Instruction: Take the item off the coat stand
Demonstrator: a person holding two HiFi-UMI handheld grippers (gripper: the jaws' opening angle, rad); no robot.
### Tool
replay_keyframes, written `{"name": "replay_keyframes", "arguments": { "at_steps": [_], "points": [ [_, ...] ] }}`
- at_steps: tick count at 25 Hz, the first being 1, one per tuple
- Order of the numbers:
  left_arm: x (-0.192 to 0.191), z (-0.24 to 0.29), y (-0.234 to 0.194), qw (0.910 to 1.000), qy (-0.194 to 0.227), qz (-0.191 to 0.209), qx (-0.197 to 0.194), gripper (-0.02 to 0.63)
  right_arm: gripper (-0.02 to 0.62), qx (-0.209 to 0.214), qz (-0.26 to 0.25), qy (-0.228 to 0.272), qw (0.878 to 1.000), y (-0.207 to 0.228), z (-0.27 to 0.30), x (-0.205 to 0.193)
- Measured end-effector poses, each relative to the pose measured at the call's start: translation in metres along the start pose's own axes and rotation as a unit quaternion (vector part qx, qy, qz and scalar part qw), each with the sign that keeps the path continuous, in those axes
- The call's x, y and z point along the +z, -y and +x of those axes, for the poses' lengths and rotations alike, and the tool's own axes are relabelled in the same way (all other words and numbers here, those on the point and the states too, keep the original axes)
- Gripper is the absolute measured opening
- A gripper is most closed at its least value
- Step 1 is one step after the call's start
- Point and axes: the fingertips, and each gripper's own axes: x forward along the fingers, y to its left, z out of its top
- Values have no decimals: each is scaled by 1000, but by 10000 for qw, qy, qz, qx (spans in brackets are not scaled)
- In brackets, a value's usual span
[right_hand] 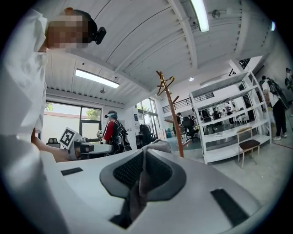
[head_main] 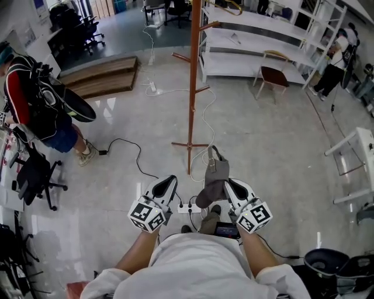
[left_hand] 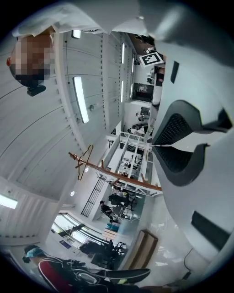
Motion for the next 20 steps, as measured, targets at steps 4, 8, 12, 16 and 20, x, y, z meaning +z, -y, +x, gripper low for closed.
{"name": "replay_keyframes", "arguments": {
  "at_steps": [4,8,12,16,20],
  "points": [
    [-16,-5,13,10000,-51,9,33,26,35,-230,38,-50,9997,10,-22,-7],
    [-21,-2,25,9999,-50,26,99,26,35,-516,61,-29,9986,30,-43,-2],
    [-17,-7,26,9996,37,197,196,26,35,-753,-39,-48,9971,38,-54,3],
    [-15,-7,16,9987,79,206,458,26,35,-939,-116,43,9955,46,-64,10],
    [-14,0,18,9985,84,205,493,26,35,-1066,-124,-10,9942,51,-73,11]
  ]
}}
